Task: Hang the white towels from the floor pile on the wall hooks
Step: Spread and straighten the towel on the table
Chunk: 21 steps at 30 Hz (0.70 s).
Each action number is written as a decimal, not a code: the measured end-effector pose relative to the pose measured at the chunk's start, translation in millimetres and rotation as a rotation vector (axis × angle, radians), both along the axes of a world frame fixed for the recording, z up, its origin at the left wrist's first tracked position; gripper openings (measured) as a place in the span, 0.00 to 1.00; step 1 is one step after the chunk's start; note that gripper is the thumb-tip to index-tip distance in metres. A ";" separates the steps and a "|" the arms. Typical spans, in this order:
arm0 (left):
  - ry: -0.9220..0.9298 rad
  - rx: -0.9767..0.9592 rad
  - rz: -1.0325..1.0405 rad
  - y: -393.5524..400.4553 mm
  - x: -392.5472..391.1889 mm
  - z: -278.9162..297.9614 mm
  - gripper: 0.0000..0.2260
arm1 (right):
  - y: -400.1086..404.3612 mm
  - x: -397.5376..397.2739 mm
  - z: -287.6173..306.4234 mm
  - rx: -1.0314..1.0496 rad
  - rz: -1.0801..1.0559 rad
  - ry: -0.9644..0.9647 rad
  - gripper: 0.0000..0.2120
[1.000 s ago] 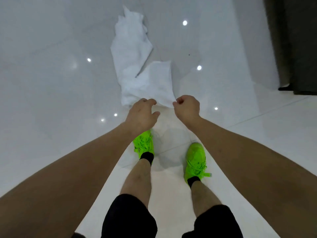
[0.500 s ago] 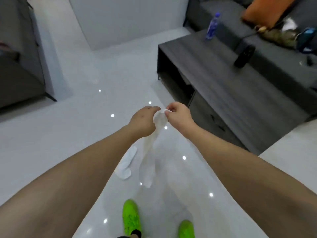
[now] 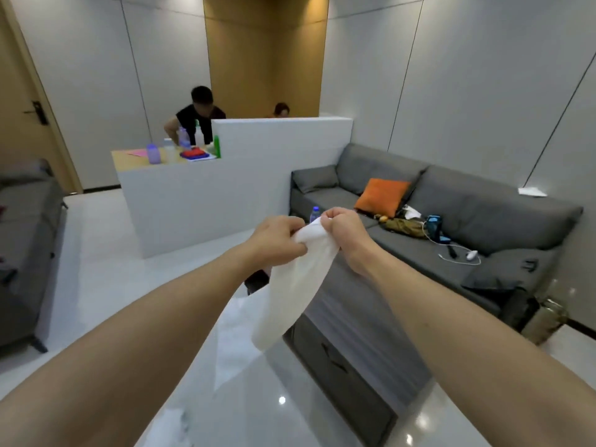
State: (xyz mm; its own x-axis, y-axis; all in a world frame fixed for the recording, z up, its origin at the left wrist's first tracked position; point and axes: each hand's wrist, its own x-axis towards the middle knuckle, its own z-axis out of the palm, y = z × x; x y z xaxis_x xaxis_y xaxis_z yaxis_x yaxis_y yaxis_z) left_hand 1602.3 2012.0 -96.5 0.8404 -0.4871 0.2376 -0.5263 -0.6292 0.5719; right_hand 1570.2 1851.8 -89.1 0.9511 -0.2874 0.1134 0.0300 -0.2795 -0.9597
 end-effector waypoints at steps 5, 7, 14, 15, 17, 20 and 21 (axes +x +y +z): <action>0.025 0.101 -0.001 -29.0 9.2 27.4 0.12 | -36.8 -0.8 34.5 0.050 -0.038 -0.116 0.13; 0.025 0.154 0.003 -36.4 21.8 38.0 0.12 | -51.4 6.9 42.4 0.063 -0.055 -0.151 0.13; -0.021 0.254 0.050 -70.3 96.8 47.1 0.09 | -105.8 63.5 47.6 0.086 -0.130 -0.110 0.11; -0.015 0.247 0.048 -77.3 110.9 44.7 0.09 | -116.0 74.6 48.4 0.087 -0.114 -0.090 0.11; -0.006 0.240 0.043 -92.7 139.6 40.6 0.11 | -137.2 98.1 50.4 0.134 -0.084 -0.038 0.12; 0.032 0.241 -0.001 -115.9 180.1 33.0 0.12 | -166.8 134.0 51.8 0.143 -0.086 -0.007 0.12; 0.049 0.247 -0.011 -122.7 193.0 31.6 0.12 | -176.4 148.0 51.8 0.133 -0.092 -0.004 0.11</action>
State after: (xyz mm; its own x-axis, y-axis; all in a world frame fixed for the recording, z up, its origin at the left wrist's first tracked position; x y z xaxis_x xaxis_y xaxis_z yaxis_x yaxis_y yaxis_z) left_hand 1795.3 1889.3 -64.9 0.8421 -0.5349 0.0690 -0.5097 -0.7473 0.4263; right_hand 1718.2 1675.4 -37.3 0.9198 -0.3857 0.0724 0.0142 -0.1517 -0.9883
